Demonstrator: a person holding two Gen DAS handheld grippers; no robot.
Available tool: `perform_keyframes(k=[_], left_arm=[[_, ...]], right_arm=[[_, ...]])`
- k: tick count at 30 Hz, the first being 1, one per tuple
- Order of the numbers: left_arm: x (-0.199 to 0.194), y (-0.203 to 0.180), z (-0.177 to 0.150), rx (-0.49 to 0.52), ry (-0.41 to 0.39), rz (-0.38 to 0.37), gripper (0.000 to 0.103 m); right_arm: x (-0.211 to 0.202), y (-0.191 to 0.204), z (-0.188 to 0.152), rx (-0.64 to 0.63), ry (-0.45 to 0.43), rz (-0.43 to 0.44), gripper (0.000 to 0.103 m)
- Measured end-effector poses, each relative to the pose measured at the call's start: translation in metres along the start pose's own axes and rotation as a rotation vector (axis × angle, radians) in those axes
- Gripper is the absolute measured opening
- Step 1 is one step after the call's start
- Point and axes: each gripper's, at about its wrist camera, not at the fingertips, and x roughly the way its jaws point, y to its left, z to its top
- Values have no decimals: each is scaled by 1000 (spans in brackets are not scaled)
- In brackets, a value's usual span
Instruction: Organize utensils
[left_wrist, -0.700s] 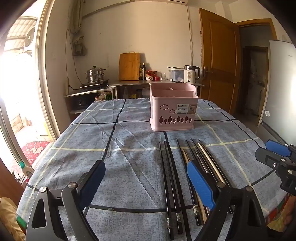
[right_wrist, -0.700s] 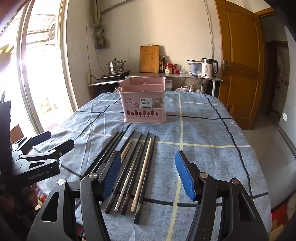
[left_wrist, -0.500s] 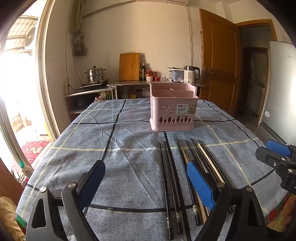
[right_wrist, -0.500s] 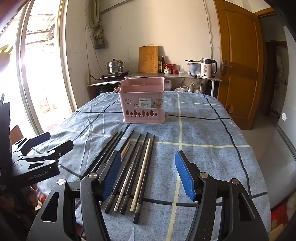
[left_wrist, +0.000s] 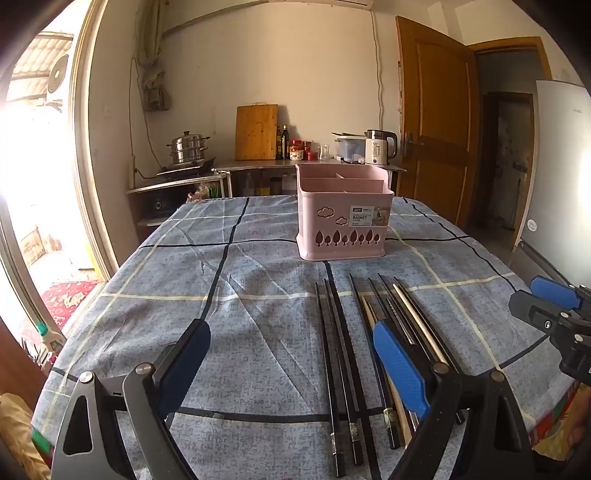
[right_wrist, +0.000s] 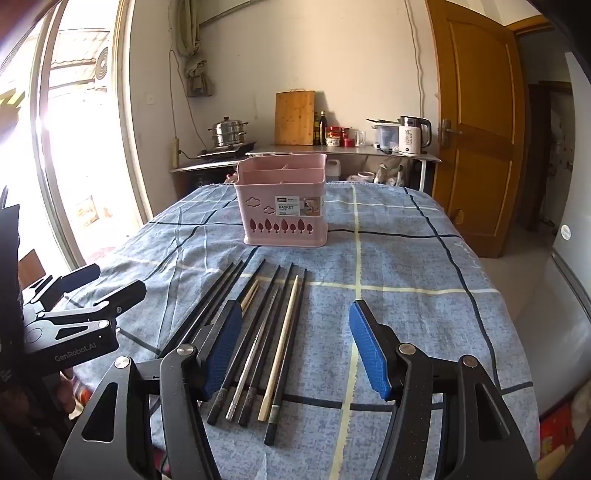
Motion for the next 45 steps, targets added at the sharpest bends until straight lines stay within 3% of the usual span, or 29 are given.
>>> perform_keyframes(k=[45], left_arm=[[-1, -3, -2, 4, -6, -12, 90]], right_arm=[[2, 2, 1, 2, 1, -8, 61]])
